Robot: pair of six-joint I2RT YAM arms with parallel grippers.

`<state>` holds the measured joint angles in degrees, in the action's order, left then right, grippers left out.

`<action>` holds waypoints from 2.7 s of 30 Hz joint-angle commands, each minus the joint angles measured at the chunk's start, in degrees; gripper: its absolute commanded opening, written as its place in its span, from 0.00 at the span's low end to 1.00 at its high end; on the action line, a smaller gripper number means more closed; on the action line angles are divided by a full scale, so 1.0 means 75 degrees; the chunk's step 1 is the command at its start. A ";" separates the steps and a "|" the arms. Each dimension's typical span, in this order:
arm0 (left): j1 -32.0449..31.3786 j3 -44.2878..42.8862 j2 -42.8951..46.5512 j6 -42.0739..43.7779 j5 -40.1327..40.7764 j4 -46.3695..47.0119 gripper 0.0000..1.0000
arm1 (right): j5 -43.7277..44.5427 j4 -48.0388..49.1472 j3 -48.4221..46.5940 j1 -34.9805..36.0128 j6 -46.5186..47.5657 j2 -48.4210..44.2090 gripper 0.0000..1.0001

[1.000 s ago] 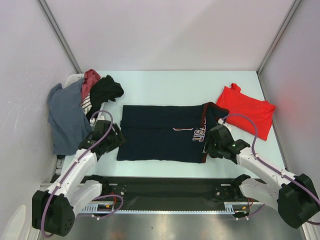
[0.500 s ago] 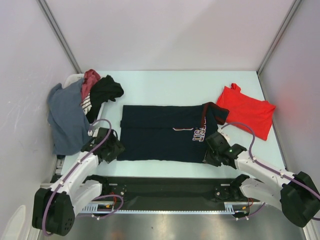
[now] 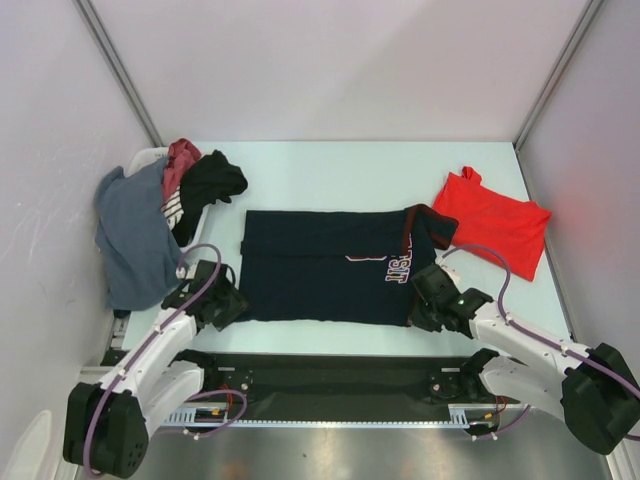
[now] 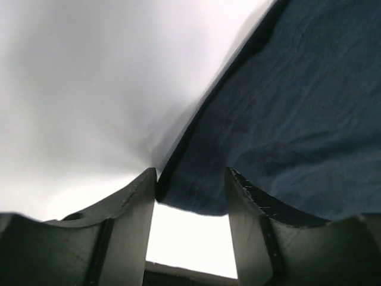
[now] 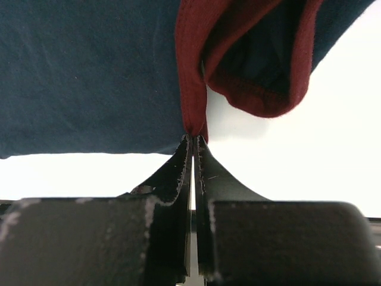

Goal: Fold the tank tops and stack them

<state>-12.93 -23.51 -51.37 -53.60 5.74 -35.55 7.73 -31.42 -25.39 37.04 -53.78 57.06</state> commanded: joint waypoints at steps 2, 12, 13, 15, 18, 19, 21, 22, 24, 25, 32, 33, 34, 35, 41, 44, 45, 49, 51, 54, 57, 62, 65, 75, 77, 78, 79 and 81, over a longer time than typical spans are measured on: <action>-0.0256 0.0029 0.0392 -0.0493 0.0042 -0.0685 0.59 | 0.0247 0.0041 -0.0107 0.0042 -0.0072 0.0045 0.00; -0.0386 -0.0217 0.0404 -0.0798 0.0278 -0.1213 0.18 | 0.0224 0.0205 -0.0107 0.0054 -0.0060 0.0197 0.00; -0.0386 -0.0206 0.0405 -0.0810 0.0324 -0.1178 0.16 | 0.0235 0.0193 -0.0107 0.0054 -0.0060 0.0185 0.00; -0.0374 -0.0229 0.0393 -0.0787 0.0348 -0.1120 0.13 | 0.0224 0.0158 -0.0142 0.0066 -0.0048 0.0162 0.00; -0.0386 -0.0404 0.0288 -0.0577 0.0173 -0.1143 0.00 | 0.0305 -0.0075 -0.0434 0.0066 0.0045 0.0080 0.00; -0.0374 -0.0451 0.0287 -0.0506 0.0115 -0.1131 0.00 | 0.0399 -0.0297 -0.0551 0.0054 0.0104 -0.0025 0.00; -0.0386 -0.0638 0.0311 -0.0435 0.0020 -0.1154 0.00 | 0.0528 -0.0532 -0.0915 0.0066 0.0244 -0.0154 0.00; -0.0386 -0.0686 0.0450 -0.0493 0.0055 -0.1154 0.00 | 0.0598 -0.0696 -0.1020 0.0054 0.0303 -0.0259 0.00; -0.0386 -0.0814 0.0591 -0.0540 0.0184 -0.1061 0.00 | 0.0622 -0.0767 -0.1347 0.0042 0.0502 -0.0283 0.00; -0.0386 -0.0908 0.0650 -0.0563 0.0242 -0.1038 0.00 | 0.0634 -0.0756 -0.1465 0.0031 0.0572 -0.0260 0.00; -0.0246 -0.2254 -0.0342 -0.0470 0.0524 -0.0781 0.00 | 0.0401 -0.0558 -0.2661 -0.0728 0.1556 0.0782 0.00; -0.0210 -0.2372 -0.0531 -0.0447 0.0501 -0.0687 0.00 | 0.0283 -0.0394 -0.2778 -0.0859 0.1766 0.1073 0.00; -0.0187 -0.2513 -0.0927 -0.0447 0.0524 -0.0616 0.00 | 0.0085 -0.0335 -0.3000 -0.1011 0.1849 0.1204 0.00; -0.0152 -0.2642 -0.1128 -0.0447 0.0559 -0.0511 0.00 | 0.0025 -0.0253 -0.3118 -0.1244 0.1966 0.1321 0.00; 0.0222 -0.3906 -0.2874 -0.0505 0.0758 -0.0170 0.00 | -0.0303 0.0134 -0.3984 -0.2031 0.2389 0.2387 0.00; 0.0376 -0.4178 -0.3543 -0.0634 0.0946 -0.0101 0.00 | -0.0444 0.0392 -0.4255 -0.2301 0.2482 0.2996 0.00; 0.0469 -0.4259 -0.3672 -0.0634 0.0876 0.0039 0.00 | -0.0491 0.0427 -0.4511 -0.2383 0.2506 0.3195 0.00; 0.0634 -0.4728 -0.4456 -0.0611 0.0969 0.0123 0.00 | -0.0491 0.0462 -0.5098 -0.2535 0.2600 0.3981 0.00; 0.0669 -0.5044 -0.4715 -0.0517 0.0970 0.0100 0.00 | -0.0572 0.0498 -0.5425 -0.2618 0.2612 0.4379 0.00; 0.0681 -0.5373 -0.5161 -0.0377 0.0783 0.0193 0.00 | -0.0550 0.0428 -0.5766 -0.2665 0.2647 0.4812 0.00; 0.0692 -0.5619 -0.5396 -0.0259 0.0665 0.0263 0.00 | -0.0538 0.0416 -0.6095 -0.2688 0.2682 0.5071 0.00; 0.0727 -0.6064 -0.5665 -0.0189 0.1016 0.0100 0.00 | -0.0515 0.0357 -0.6517 -0.2747 0.2694 0.5411 0.00; 0.0763 -0.6321 -0.5934 -0.0154 0.1016 0.0018 0.00 | -0.0491 0.0357 -0.6716 -0.2793 0.2717 0.5634 0.00; 0.0786 -0.7295 -0.7153 0.0244 0.1227 -0.0100 0.07 | -0.0175 0.0451 -0.6776 -0.2934 0.2624 0.6349 0.00; 0.0786 -0.7354 -0.7271 0.0408 0.1250 -0.0018 0.17 | -0.0012 0.0521 -0.6740 -0.2946 0.2589 0.6408 0.00; 0.0798 -0.7377 -0.7341 0.0467 0.1251 0.0005 0.41 | 0.0024 0.0544 -0.6705 -0.2958 0.2589 0.6420 0.00; 0.0798 -0.7389 -0.7376 0.0607 0.1251 0.0017 0.53 | 0.0036 0.0556 -0.6693 -0.2969 0.2589 0.6420 0.00; 0.0786 -0.7413 -0.7353 0.0713 0.1251 -0.0030 0.67 | 0.0036 0.0650 -0.6647 -0.2969 0.2600 0.6373 0.11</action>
<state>-7.57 -76.49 -106.61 -50.87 13.34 -36.12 5.48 -28.64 -74.89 15.29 -34.50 105.23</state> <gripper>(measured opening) 0.609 0.060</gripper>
